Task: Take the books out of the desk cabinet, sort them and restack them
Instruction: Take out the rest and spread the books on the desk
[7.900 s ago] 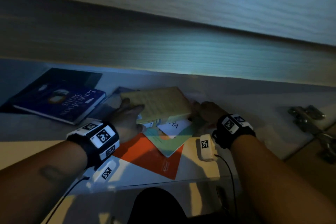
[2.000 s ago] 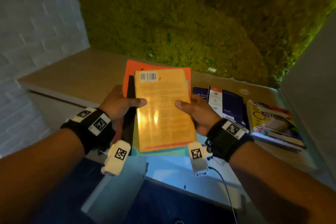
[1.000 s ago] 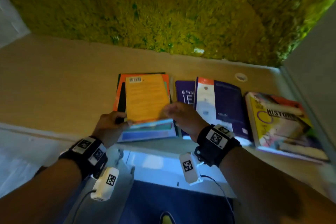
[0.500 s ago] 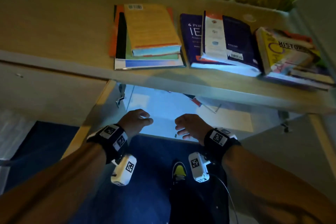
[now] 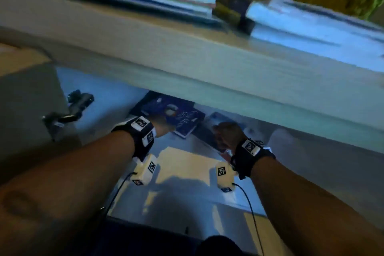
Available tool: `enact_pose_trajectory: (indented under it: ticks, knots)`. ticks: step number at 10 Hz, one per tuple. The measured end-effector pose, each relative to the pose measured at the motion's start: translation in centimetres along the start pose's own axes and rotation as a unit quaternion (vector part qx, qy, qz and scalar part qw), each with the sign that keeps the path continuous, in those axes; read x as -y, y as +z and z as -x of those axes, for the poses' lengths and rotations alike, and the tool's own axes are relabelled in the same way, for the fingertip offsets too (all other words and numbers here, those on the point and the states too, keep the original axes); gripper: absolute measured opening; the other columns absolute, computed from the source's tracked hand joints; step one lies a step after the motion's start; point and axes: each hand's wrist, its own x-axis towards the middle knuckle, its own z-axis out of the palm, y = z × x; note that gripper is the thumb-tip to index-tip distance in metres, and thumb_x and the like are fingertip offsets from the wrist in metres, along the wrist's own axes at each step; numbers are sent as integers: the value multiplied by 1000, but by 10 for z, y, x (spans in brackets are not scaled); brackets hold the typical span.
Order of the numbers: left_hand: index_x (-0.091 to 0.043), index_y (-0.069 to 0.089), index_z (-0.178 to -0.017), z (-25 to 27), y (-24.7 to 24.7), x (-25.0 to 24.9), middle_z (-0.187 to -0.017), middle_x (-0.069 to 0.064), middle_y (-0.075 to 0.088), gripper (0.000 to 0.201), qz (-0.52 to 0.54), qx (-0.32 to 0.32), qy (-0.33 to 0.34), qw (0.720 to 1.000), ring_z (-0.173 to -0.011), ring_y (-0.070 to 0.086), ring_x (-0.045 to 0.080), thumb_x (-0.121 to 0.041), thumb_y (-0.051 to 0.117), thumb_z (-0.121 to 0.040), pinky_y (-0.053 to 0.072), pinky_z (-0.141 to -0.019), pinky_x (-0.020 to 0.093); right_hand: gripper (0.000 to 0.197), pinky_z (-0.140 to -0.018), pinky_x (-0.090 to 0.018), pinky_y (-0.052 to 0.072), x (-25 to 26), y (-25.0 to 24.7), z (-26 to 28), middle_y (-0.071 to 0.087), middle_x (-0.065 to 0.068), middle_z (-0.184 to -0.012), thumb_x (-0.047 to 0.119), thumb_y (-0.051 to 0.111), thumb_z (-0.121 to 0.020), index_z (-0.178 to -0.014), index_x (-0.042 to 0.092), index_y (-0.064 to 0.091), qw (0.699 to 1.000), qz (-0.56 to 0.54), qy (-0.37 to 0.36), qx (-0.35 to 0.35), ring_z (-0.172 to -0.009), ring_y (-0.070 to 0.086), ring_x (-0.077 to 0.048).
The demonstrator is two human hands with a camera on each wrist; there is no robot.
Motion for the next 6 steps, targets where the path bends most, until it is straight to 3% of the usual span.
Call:
enact_pose_trajectory:
  ticks: [1,2,3,4,5,6]
  knots:
    - [-16,50,-110,-30,18,-8,-87,0,49,26,-55,-56,13,997,-71,48,19,-35,59,-94,40,-63,25,29,-95,-36,56,-2,-1,-43,66,-2,-92,28,59,-100,-73,34,49,996,40,-80,-25,-89,66,-22]
    - [-15,58,-106,-54,40,-18,-97,6,63,44,-121,-61,36,990,-91,63,28,-50,64,-80,54,-83,39,29,-58,-23,56,-12,-7,-84,75,-21,-82,18,49,-88,-70,18,72,977,101,-154,105,-71,76,-32]
    - [-15,61,-100,-59,63,-23,-99,11,64,51,-178,-33,6,983,-94,61,25,-59,61,-74,52,-95,42,37,-79,-30,56,-13,0,-85,74,-26,-111,23,50,-97,-113,1,75,981,133,-91,106,-98,73,-37]
    - [-13,58,-122,-14,66,-28,-130,12,57,55,-180,-68,-8,981,-118,53,26,-54,63,-85,44,-97,34,39,-89,-28,51,-15,1,-98,68,-20,-130,31,60,-99,-127,4,68,970,217,-114,-11,-107,66,-29]
    - [-25,59,-117,-9,66,-23,-132,2,58,46,-164,-32,25,986,-119,53,24,-60,58,-86,41,-90,28,40,-86,-33,54,1,0,-103,67,-19,-131,30,63,-98,-127,3,67,969,217,-118,-1,-103,66,-27]
    - [-33,62,-88,-15,68,-4,-136,0,52,45,-130,-59,31,989,-128,46,21,-75,49,-79,41,-101,36,45,-96,-36,51,14,12,-106,67,-20,-131,35,62,-99,-128,1,67,960,247,-129,0,-116,65,-34]
